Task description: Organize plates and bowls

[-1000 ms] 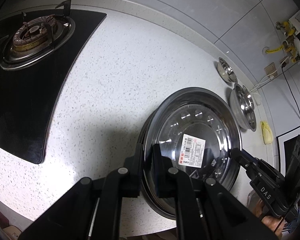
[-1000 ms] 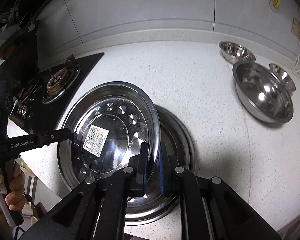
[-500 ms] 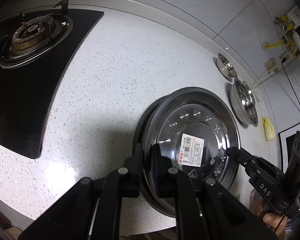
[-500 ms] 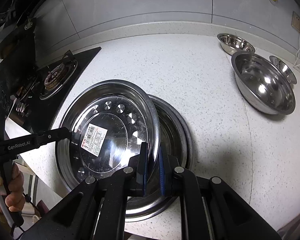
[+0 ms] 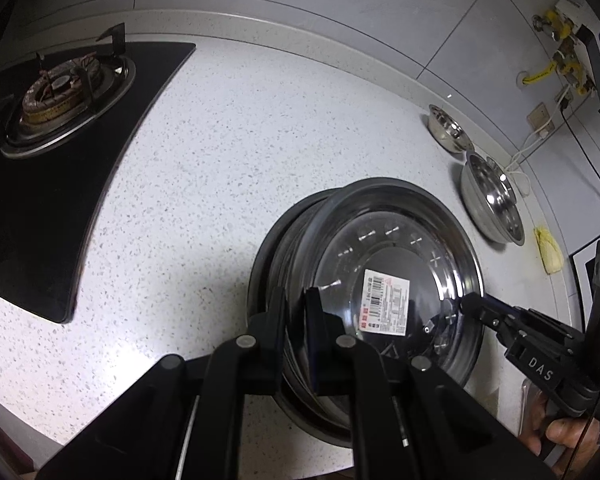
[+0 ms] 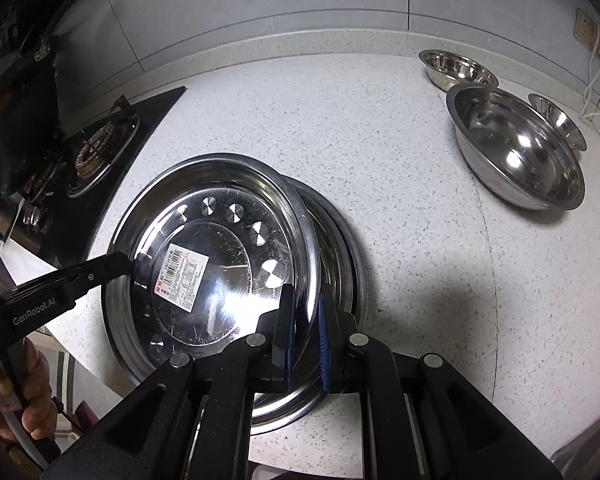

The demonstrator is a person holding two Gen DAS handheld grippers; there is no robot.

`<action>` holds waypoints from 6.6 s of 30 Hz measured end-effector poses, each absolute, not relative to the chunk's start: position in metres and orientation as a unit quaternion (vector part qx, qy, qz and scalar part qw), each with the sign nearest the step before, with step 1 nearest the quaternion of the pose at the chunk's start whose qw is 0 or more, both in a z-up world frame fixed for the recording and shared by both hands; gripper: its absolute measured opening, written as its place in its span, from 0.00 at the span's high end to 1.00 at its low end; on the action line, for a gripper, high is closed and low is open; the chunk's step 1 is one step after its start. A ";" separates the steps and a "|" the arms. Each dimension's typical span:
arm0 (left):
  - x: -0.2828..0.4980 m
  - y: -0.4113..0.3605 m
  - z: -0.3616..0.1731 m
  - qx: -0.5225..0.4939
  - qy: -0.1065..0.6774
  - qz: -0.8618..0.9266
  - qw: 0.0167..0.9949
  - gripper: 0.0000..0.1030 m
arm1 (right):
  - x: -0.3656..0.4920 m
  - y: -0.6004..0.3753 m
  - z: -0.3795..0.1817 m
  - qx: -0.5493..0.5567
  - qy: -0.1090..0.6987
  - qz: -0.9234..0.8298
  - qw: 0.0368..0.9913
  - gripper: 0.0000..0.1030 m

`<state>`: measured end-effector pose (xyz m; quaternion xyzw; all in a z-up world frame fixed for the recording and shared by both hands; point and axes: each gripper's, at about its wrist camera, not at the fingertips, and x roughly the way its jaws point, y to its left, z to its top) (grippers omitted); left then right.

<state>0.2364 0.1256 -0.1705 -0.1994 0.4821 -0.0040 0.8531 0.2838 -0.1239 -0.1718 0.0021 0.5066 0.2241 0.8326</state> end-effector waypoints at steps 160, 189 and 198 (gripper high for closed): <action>0.317 -0.188 -0.179 -0.084 0.550 -0.152 0.817 0.83 | 0.300 -0.433 -0.229 0.157 0.491 0.114 0.850 0.88; 0.354 -0.148 -0.138 -0.093 0.501 -0.127 0.851 0.79 | 0.359 -0.470 -0.169 0.134 0.418 0.102 0.892 0.53; 0.479 -0.162 -0.113 -0.130 0.506 -0.131 0.843 0.79 | 0.464 -0.478 -0.156 0.147 0.453 0.138 0.869 0.47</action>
